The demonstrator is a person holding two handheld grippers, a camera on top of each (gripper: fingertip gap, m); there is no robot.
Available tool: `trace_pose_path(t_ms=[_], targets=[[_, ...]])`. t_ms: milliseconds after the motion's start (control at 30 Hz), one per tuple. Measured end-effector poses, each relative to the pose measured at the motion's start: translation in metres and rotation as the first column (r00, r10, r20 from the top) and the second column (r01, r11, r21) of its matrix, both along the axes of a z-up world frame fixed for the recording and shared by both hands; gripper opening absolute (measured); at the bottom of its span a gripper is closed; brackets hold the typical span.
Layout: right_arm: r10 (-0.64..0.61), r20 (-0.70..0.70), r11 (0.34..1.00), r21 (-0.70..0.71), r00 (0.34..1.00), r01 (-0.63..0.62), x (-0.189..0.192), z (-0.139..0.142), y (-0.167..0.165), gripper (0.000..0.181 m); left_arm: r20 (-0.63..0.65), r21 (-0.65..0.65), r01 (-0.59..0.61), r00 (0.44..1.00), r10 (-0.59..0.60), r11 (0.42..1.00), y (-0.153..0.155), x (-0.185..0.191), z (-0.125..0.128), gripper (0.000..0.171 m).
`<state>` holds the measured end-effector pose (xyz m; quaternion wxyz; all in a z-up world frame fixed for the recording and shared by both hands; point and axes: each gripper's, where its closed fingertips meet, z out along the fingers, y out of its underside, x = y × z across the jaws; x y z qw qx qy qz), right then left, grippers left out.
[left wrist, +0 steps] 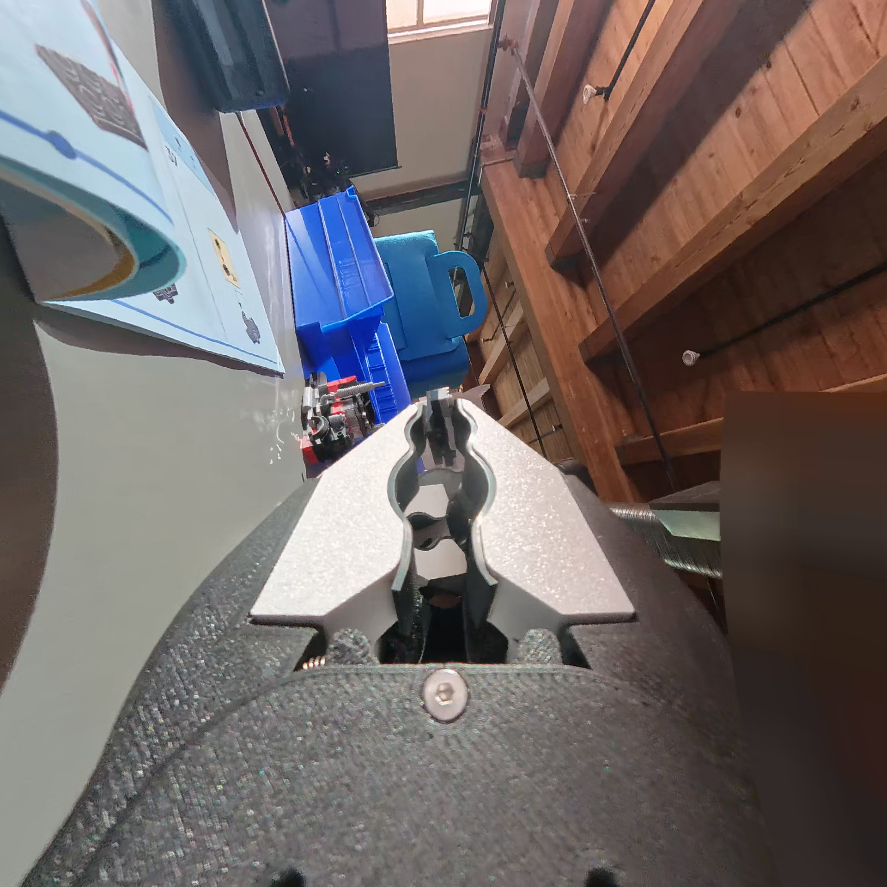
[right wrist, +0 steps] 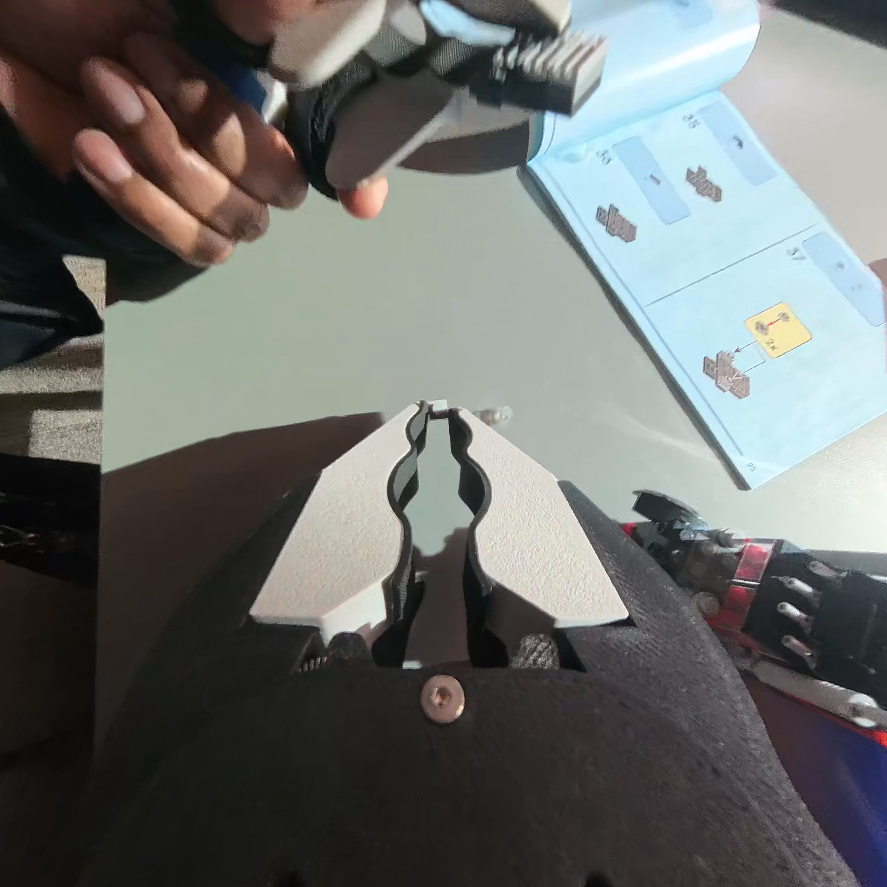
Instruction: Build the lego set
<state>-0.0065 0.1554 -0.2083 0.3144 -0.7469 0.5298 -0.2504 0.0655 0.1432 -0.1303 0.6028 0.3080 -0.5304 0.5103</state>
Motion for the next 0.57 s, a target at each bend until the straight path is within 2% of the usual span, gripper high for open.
trace_pose_path(t_ms=[333, 433, 567], targets=[[-0.051, 0.231, 0.998, -0.008, 0.972, 0.054, 0.039, 0.07, -0.008, 0.009, 0.047, 0.092, -0.052, 0.998, 0.048, 0.994, -0.013, -0.004, -0.013, 0.009], [-0.082, 0.245, 0.996, 0.004, 0.966, 0.084, 0.047, 0.076, -0.011, 0.009, 0.065, 0.114, -0.077, 0.995, 0.07, 0.99, -0.015, -0.004, -0.017, 0.009], [-0.11, 0.202, 0.994, 0.024, 0.973, 0.107, 0.053, 0.067, -0.012, 0.009, 0.073, 0.123, -0.08, 0.995, 0.072, 0.989, -0.017, -0.006, -0.018, 0.009]])
